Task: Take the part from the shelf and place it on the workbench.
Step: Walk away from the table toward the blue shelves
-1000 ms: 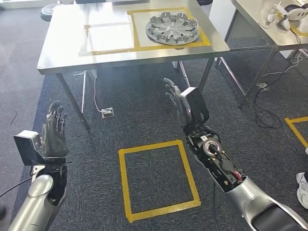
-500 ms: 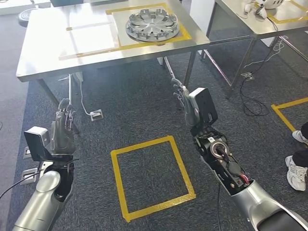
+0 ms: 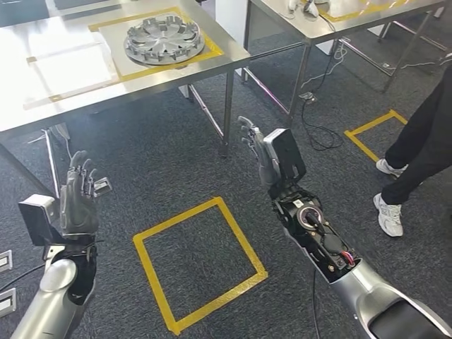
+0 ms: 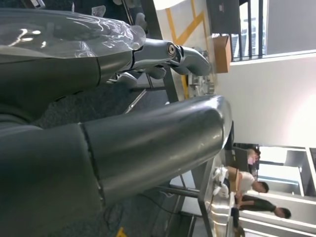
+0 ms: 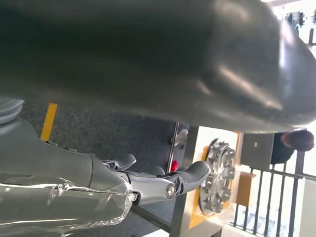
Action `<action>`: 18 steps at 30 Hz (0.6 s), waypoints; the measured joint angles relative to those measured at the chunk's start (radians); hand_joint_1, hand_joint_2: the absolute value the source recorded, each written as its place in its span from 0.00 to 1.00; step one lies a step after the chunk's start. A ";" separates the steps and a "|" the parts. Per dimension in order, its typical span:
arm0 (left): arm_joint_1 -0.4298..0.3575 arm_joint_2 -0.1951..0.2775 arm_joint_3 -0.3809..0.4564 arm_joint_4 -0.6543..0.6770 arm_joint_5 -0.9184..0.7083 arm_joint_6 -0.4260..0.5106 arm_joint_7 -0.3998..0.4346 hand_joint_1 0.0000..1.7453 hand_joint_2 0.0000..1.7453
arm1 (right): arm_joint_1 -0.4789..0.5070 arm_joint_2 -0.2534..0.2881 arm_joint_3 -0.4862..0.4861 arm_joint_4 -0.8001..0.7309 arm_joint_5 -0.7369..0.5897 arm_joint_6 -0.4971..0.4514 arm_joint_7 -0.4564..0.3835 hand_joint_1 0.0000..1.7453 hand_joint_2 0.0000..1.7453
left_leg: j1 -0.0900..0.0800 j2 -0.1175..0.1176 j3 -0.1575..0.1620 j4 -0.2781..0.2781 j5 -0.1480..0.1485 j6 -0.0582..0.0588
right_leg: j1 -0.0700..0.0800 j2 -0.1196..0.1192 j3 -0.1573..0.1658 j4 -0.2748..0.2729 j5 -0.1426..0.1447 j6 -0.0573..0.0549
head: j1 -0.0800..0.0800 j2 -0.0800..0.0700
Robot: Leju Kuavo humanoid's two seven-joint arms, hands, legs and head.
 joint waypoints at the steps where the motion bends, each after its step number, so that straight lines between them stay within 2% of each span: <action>1: -0.002 -0.001 0.000 0.000 0.000 -0.001 -0.001 0.00 0.00 | 0.001 0.000 0.000 0.000 -0.001 -0.002 0.000 0.00 0.00 | 0.002 0.010 0.001 -0.004 0.002 0.005 | 0.001 -0.024 -0.018 0.039 -0.024 0.004 | 0.006 0.000; 3: -0.003 -0.003 0.000 0.000 0.000 -0.003 -0.002 0.00 0.00 | 0.003 0.000 0.001 0.000 -0.002 -0.003 -0.001 0.00 0.00 | 0.000 0.029 0.001 -0.006 0.002 0.010 | 0.002 -0.076 -0.077 0.173 -0.092 0.009 | 0.022 0.000; 4: -0.002 -0.003 -0.001 0.000 0.000 -0.004 -0.002 0.00 0.00 | 0.005 0.000 0.001 0.000 -0.002 -0.003 -0.001 0.00 0.00 | -0.002 0.039 0.001 -0.005 0.002 0.012 | 0.000 -0.087 -0.105 0.240 -0.118 0.012 | 0.028 0.000; 5: 0.000 -0.002 -0.001 0.000 0.000 -0.004 -0.002 0.00 0.00 | 0.007 0.000 0.001 0.000 -0.002 -0.003 0.000 0.00 0.00 | -0.004 0.050 0.001 -0.005 0.001 0.012 | -0.001 -0.092 -0.120 0.278 -0.126 0.013 | 0.032 0.000; 6: 0.001 -0.002 -0.001 0.000 0.000 -0.004 -0.003 0.00 0.00 | 0.008 0.000 0.001 0.000 -0.002 -0.003 0.000 0.00 0.00 | -0.005 0.060 0.002 -0.005 0.001 0.012 | -0.002 -0.095 -0.116 0.275 -0.115 0.013 | 0.036 0.000; 7: 0.002 -0.002 -0.001 0.000 0.000 -0.005 -0.003 0.00 0.00 | 0.008 0.000 0.002 0.000 -0.002 -0.003 -0.001 0.00 0.00 | -0.005 0.071 0.003 -0.005 -0.001 0.011 | -0.002 -0.100 -0.090 0.228 -0.087 0.012 | 0.041 0.000; 8: 0.002 -0.002 -0.001 0.000 -0.001 -0.005 -0.004 0.00 0.00 | 0.008 0.000 0.001 0.000 -0.002 -0.003 -0.001 0.00 0.00 | -0.005 0.081 0.006 -0.005 -0.003 0.009 | -0.002 -0.114 -0.051 0.154 -0.052 0.009 | 0.045 0.000; 10: 0.001 -0.002 -0.001 0.000 -0.001 -0.005 -0.005 0.00 0.00 | 0.005 0.000 0.001 0.000 -0.002 -0.003 -0.001 0.00 0.00 | -0.010 0.099 0.010 -0.004 -0.006 0.003 | 0.009 -0.155 0.017 0.024 -0.013 -0.001 | 0.052 0.000; 11: 0.001 -0.002 -0.001 0.000 -0.001 -0.005 -0.005 0.00 0.00 | 0.004 0.000 0.002 0.000 -0.002 -0.003 -0.001 0.00 0.00 | -0.013 0.108 0.010 -0.003 -0.007 -0.001 | 0.014 -0.167 0.032 -0.006 -0.010 -0.007 | 0.052 0.000; 12: 0.000 -0.002 -0.001 0.000 -0.001 -0.005 -0.005 0.00 0.00 | 0.004 0.000 0.002 0.000 -0.002 -0.003 -0.001 0.00 0.00 | -0.016 0.118 0.010 -0.004 -0.007 -0.005 | 0.020 -0.167 0.034 -0.012 -0.013 -0.013 | 0.049 0.000; 14: -0.001 -0.002 -0.001 0.000 -0.001 -0.005 -0.005 0.00 0.00 | 0.003 0.000 0.002 0.000 -0.002 -0.003 -0.001 0.00 0.00 | -0.016 0.130 0.012 0.000 -0.011 -0.015 | 0.017 -0.144 0.035 -0.016 -0.007 -0.026 | 0.044 0.000; 15: -0.002 -0.002 -0.001 -0.001 -0.001 -0.005 -0.005 0.00 0.00 | 0.003 0.000 0.002 -0.001 -0.002 -0.003 -0.001 0.00 0.00 | -0.014 0.117 0.008 0.014 -0.023 -0.020 | 0.013 -0.132 0.035 -0.019 -0.003 -0.032 | 0.041 0.000; 16: -0.003 -0.001 -0.001 -0.001 -0.001 -0.005 -0.006 0.00 0.00 | 0.001 0.000 0.003 -0.002 -0.002 -0.003 -0.001 0.00 0.00 | -0.013 0.095 -0.006 0.048 -0.046 -0.024 | 0.010 -0.122 0.036 -0.023 0.001 -0.038 | 0.037 0.000; 18: -0.001 0.002 -0.001 -0.002 -0.001 -0.005 -0.006 0.00 0.00 | 0.000 0.001 0.004 -0.002 -0.002 -0.002 -0.001 0.00 0.00 | -0.010 0.044 -0.068 0.179 -0.113 -0.029 | 0.008 -0.100 0.033 -0.024 0.006 -0.046 | 0.025 0.000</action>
